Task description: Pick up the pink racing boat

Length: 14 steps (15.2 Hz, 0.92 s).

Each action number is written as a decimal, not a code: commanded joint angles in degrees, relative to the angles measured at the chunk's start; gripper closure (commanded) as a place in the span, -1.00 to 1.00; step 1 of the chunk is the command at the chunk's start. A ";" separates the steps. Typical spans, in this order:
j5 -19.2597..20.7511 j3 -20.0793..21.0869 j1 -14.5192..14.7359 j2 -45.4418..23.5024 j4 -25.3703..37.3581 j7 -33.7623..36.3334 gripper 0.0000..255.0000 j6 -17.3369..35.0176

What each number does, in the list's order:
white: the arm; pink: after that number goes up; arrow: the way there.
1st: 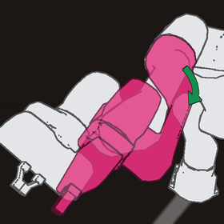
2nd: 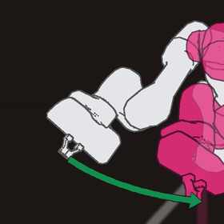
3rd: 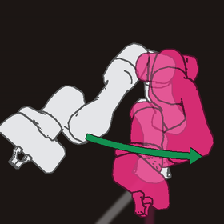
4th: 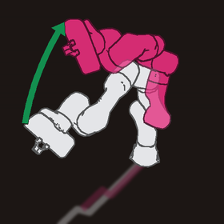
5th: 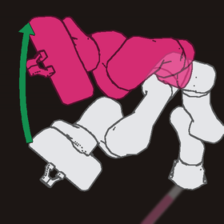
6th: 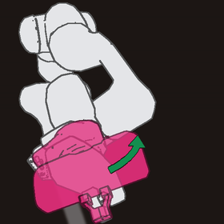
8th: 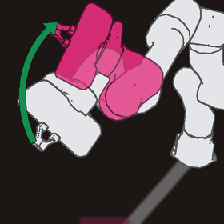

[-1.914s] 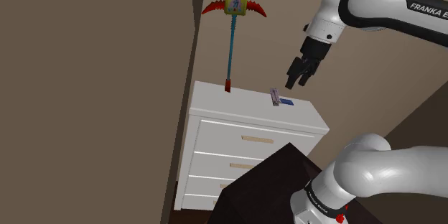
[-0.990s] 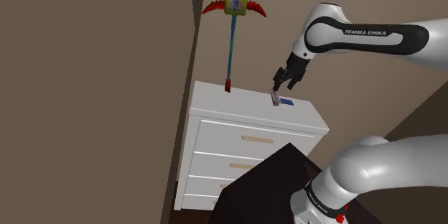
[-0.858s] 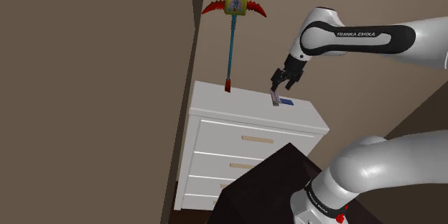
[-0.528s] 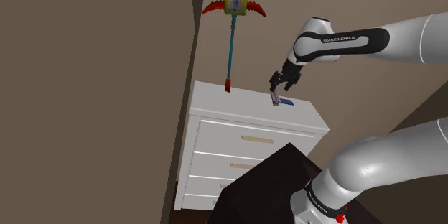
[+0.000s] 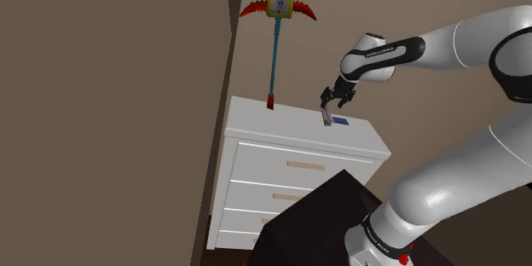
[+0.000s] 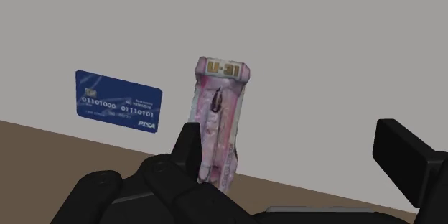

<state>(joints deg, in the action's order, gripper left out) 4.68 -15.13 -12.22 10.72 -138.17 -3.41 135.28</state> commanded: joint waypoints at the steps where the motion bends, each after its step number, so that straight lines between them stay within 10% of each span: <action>1: -0.65 -0.97 -0.51 -3.71 1.79 -0.33 -1.00 2.81; 14: -5.35 -2.72 -2.02 -15.40 4.22 -3.59 -1.00 13.42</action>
<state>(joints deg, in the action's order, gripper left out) -0.39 -17.88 -14.21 -4.19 -133.95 -6.81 148.20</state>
